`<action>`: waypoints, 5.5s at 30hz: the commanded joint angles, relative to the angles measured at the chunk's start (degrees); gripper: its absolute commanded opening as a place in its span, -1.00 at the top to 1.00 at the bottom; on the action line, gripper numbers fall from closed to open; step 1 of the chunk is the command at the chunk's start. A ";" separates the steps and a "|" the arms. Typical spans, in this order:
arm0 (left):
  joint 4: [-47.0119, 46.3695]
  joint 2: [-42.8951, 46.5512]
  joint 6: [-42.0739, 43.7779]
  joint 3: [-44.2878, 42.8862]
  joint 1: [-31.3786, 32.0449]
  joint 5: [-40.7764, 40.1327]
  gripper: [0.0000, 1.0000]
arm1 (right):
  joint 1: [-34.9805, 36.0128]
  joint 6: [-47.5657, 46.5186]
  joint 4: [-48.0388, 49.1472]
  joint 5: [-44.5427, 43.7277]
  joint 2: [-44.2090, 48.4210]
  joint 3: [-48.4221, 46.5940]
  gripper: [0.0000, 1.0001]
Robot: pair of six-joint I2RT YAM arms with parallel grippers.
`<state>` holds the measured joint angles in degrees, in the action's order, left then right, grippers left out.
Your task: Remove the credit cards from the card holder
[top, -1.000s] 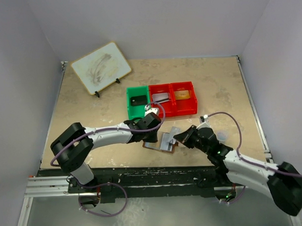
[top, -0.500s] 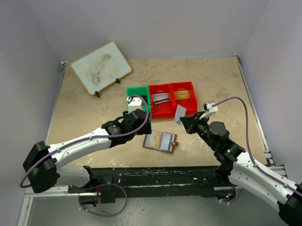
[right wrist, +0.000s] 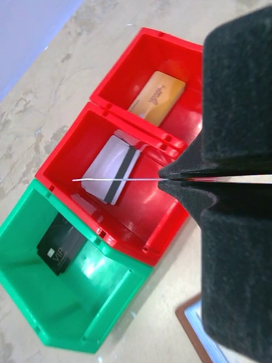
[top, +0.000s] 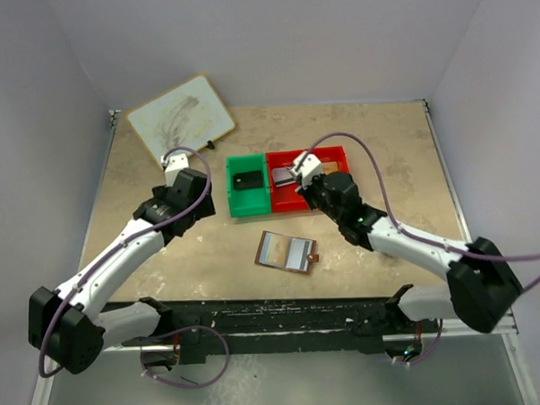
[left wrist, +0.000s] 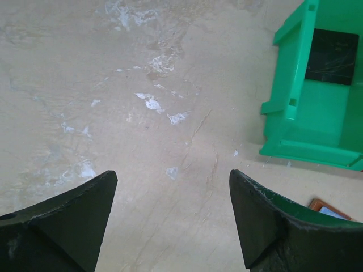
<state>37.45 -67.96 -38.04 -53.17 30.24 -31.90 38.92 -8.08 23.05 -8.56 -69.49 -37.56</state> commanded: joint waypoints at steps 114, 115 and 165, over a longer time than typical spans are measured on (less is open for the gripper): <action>-7.92 13.16 12.58 7.38 -0.08 -10.01 -0.62 | -5.87 22.60 -30.37 0.57 -47.09 -44.00 0.77; -7.88 13.13 12.56 7.38 -0.09 -10.02 -0.63 | -5.68 22.89 -30.28 -0.11 -47.52 -44.12 0.77; -8.41 11.98 13.71 7.37 -0.09 -4.34 -0.63 | -1.76 33.29 -19.01 -3.36 -21.76 -28.05 0.21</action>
<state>30.92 -55.64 -25.82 -45.47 30.24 -39.18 37.17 23.46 1.15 -16.95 -100.05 -70.63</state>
